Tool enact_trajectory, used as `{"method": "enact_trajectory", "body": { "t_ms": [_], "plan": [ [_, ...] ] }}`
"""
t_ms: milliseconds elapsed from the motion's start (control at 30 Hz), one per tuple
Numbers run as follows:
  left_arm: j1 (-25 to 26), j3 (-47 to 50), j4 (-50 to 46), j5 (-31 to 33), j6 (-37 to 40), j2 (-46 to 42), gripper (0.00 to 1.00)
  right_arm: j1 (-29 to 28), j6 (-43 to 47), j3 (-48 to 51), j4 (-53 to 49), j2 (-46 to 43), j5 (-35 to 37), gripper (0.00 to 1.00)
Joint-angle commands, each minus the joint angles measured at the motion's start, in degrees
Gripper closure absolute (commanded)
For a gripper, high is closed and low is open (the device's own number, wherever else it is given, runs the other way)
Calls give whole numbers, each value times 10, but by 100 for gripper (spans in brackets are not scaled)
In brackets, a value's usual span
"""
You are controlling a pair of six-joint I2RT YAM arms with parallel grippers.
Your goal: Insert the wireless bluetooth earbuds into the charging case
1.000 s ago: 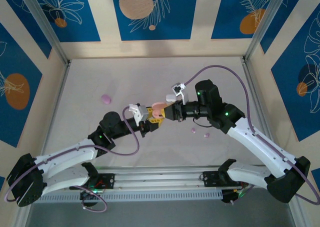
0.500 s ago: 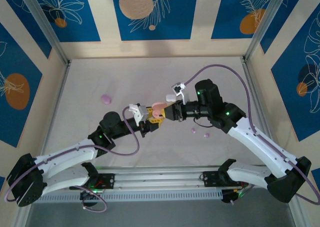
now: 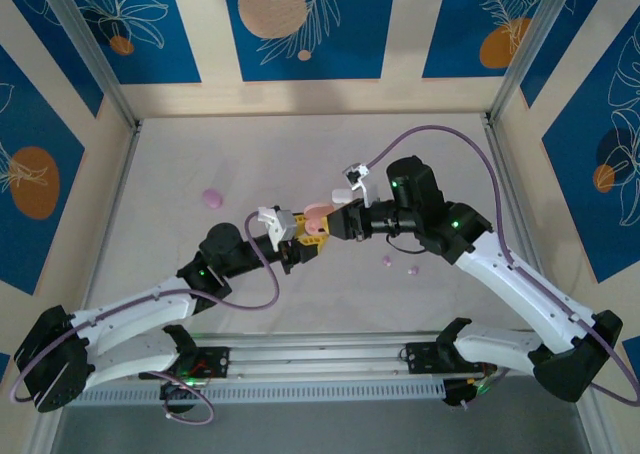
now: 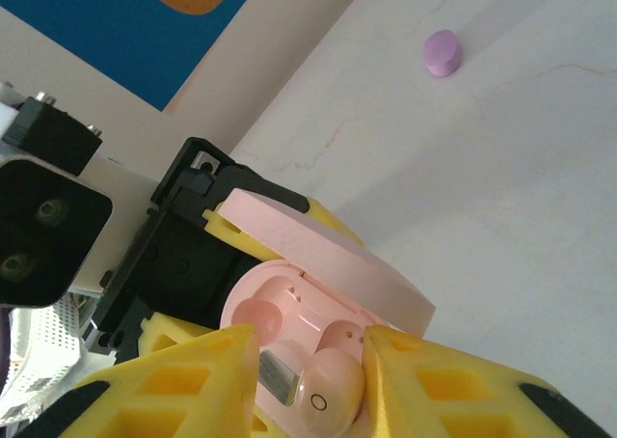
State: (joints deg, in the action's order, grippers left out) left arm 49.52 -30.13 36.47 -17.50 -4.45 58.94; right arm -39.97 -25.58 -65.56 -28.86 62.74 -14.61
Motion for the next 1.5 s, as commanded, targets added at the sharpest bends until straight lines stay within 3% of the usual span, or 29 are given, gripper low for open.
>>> {"method": "enact_trajectory", "body": {
  "t_ms": [0,267,400,667,900,1033,1200,1333,1467],
  "plan": [
    [3,-1,52,-25,-5,-3,69,-4,-7,-19,-26,9,28,67],
    [3,3,48,-23,-5,-5,69,-13,-9,-38,-46,15,42,66],
    [3,4,46,-20,-1,-8,69,-13,-11,-50,-62,11,61,61],
    [3,4,45,-18,2,-6,69,-13,-8,-49,-55,0,40,57],
    [4,12,41,-2,6,-18,69,-10,6,-18,3,-75,37,56],
    [3,18,37,6,9,-29,69,6,11,11,14,-129,104,55],
    [3,23,28,11,12,-42,69,106,-48,48,-34,-140,190,59],
    [3,26,23,16,13,-53,69,271,-106,96,-63,-80,59,59],
    [3,30,21,18,13,-60,69,350,-115,132,-51,16,-17,58]
  ]
}}
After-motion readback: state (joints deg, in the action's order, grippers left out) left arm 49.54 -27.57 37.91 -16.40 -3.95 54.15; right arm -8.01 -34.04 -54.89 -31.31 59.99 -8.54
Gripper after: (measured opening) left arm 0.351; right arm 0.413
